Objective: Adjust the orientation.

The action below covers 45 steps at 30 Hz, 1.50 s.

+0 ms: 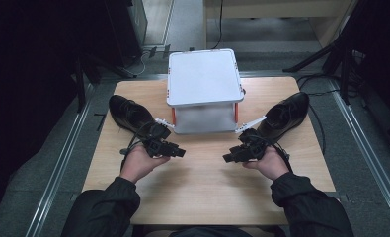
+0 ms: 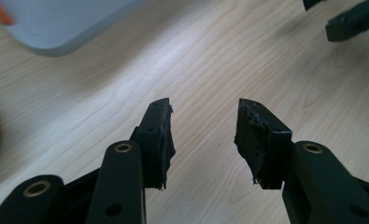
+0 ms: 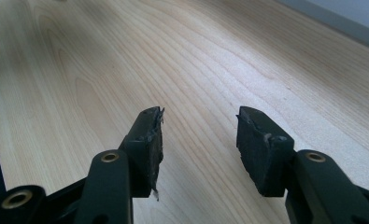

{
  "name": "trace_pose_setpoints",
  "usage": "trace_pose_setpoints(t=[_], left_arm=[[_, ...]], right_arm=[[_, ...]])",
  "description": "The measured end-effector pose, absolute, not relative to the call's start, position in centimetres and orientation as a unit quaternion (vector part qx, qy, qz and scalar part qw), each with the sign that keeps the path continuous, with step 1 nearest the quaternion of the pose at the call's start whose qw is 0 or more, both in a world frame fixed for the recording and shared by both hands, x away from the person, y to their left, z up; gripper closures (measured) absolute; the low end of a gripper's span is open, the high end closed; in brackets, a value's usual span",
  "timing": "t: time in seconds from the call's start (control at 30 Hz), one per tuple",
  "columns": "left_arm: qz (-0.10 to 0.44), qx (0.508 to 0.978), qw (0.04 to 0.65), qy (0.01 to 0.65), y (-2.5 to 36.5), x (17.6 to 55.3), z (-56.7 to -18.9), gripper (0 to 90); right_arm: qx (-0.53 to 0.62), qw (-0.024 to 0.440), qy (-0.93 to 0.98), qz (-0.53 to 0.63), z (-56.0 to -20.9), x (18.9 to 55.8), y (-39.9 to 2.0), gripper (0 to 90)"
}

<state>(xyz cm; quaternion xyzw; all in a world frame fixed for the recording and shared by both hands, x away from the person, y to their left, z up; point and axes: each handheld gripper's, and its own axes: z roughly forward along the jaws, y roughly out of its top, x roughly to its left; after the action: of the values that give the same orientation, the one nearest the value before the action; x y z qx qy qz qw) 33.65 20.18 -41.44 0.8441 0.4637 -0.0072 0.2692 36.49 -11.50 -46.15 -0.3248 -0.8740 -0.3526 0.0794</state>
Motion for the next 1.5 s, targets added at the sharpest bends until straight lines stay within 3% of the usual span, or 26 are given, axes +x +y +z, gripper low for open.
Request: trace_pose_setpoints(t=[0.77, 1.5], left_arm=[[0.01, 0.818, 0.228, 0.529, 26.1, 39.5, -34.9, 62.8], [0.01, 0.796, 0.175, 0.579, 27.8, 41.8, -38.1, 66.8]], right_arm=[[-0.317, 0.088, -0.886, -0.327, -46.8, 36.2, -11.0, 50.1], [-0.299, 0.113, -0.887, -0.334, -46.4, 37.0, -8.8, 51.6]])
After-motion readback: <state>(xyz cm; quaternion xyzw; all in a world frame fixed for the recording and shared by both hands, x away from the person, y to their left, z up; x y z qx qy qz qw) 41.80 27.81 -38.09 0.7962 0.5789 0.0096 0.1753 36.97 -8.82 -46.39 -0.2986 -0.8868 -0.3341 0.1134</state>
